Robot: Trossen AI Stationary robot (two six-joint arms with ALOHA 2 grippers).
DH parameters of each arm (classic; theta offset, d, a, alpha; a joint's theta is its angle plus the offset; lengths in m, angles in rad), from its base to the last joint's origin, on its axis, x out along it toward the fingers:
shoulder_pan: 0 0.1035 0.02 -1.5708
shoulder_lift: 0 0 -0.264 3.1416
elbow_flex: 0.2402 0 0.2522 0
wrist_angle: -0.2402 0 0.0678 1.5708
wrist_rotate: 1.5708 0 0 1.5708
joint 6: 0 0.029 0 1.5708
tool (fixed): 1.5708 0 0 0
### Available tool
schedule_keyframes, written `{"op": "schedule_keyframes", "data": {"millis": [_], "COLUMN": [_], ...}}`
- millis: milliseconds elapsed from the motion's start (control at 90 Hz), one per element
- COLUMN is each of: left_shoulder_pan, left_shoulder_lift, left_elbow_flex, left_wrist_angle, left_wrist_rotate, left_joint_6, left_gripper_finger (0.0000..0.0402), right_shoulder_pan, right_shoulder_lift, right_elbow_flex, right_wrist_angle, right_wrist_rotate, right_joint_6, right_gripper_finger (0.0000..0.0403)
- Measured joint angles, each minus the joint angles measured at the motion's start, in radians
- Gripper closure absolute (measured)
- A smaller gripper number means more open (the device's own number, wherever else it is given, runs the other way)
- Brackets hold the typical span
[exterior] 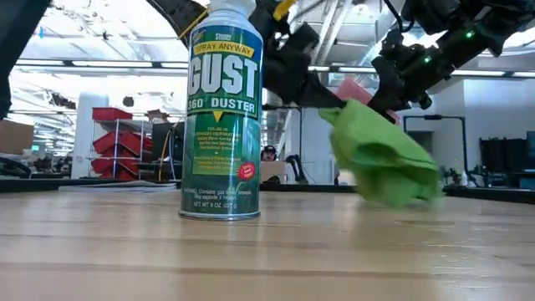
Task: Apply microfiber cloth
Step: Wipe the back of the black cellphone with the green microfiber cloth
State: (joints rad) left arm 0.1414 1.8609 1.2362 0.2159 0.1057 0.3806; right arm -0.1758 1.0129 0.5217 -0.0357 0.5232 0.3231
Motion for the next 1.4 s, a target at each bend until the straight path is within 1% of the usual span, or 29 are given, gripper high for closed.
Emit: {"op": "schedule_keyframes", "data": {"millis": [44,144,322,422,589,733,844,956,1078,1233,1400], "left_shoulder_pan": [0.004,0.015,0.037,0.047,0.061,0.076,0.081,0.079,0.072,0.051,0.040], "left_shoulder_lift": [-0.025,-0.071,-0.126,-0.149,-0.202,-0.247,-0.257,-0.249,-0.236,-0.238,-0.237], "left_elbow_flex": [0.000,0.000,0.000,0.000,0.000,0.000,0.000,0.000,-0.058,-0.143,-0.157], "left_wrist_angle": [-0.018,-0.052,-0.084,-0.123,-0.136,-0.135,-0.098,-0.126,-0.101,0.035,0.110], "left_wrist_rotate": [-0.028,-0.044,-0.086,-0.092,-0.155,-0.157,-0.155,-0.109,-0.103,-0.082,-0.080], "left_joint_6": [0.018,0.039,0.065,0.077,0.112,0.120,0.110,0.098,0.061,0.024,0.042], "left_gripper_finger": [0.0401,0.0401,0.0401,0.0402,0.0402,0.0402,0.0402,0.0402,0.0402,0.0402,0.0402], "right_shoulder_pan": [0.009,0.045,0.098,0.087,0.038,0.023,0.024,0.010,-0.017,-0.047,-0.052], "right_shoulder_lift": [0.001,0.005,0.031,0.049,0.084,0.136,0.171,0.170,0.127,0.077,0.080], "right_elbow_flex": [0.000,0.000,0.000,0.000,0.000,0.000,0.000,0.000,0.000,0.001,0.001], "right_wrist_angle": [-0.002,0.004,0.101,0.152,0.216,0.249,0.296,0.353,0.400,0.446,0.404], "right_wrist_rotate": [-0.003,-0.020,-0.031,-0.040,-0.147,-0.185,-0.189,-0.196,-0.217,-0.243,-0.268], "right_joint_6": [0.009,0.010,-0.026,-0.054,-0.067,-0.067,-0.070,-0.092,-0.103,-0.123,-0.095], "right_gripper_finger": [0.0391,0.0391,0.0391,0.0391,0.0391,0.0391,0.0391,0.0391,0.0391,0.0391,0.0391]}}
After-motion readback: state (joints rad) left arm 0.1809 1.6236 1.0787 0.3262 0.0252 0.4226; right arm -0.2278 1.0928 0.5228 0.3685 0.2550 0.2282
